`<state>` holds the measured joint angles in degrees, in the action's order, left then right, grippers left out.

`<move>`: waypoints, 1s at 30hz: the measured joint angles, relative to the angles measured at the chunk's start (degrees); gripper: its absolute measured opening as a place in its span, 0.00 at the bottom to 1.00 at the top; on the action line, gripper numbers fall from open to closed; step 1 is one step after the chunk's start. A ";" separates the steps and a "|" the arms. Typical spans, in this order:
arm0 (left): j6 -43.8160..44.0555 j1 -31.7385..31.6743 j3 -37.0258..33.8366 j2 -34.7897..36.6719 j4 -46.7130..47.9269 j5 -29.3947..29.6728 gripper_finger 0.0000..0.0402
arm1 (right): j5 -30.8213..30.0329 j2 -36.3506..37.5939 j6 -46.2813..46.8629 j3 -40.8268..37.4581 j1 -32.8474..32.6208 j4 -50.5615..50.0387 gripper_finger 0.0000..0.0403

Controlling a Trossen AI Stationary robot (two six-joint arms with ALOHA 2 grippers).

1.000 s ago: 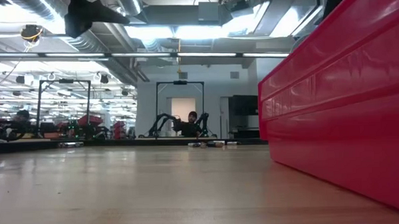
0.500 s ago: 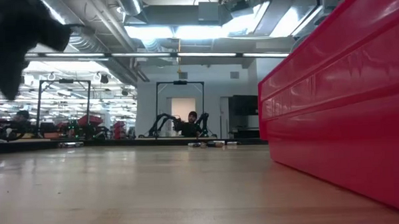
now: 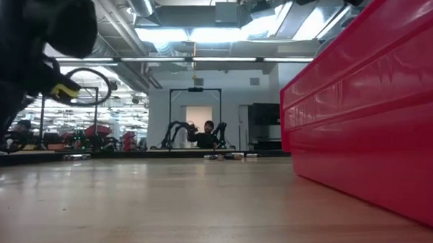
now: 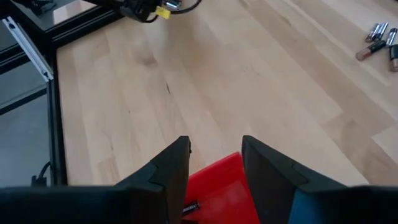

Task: Sort batteries
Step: Put the silver battery into the right red bin

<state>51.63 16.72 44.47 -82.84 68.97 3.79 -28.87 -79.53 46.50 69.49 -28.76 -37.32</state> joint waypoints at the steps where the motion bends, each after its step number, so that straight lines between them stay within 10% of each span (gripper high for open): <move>1: -1.16 -0.57 0.00 -0.41 0.02 -0.02 0.56 | 0.11 0.00 0.00 0.00 -0.08 0.07 0.37; 30: -6.47 -8.25 -11.23 0.12 -10.03 -8.33 0.36 | 5.58 0.00 3.39 -0.02 -0.08 0.85 0.37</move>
<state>45.17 8.47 33.24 -82.72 58.94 -4.54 -23.29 -79.53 49.89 69.47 -28.84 -36.47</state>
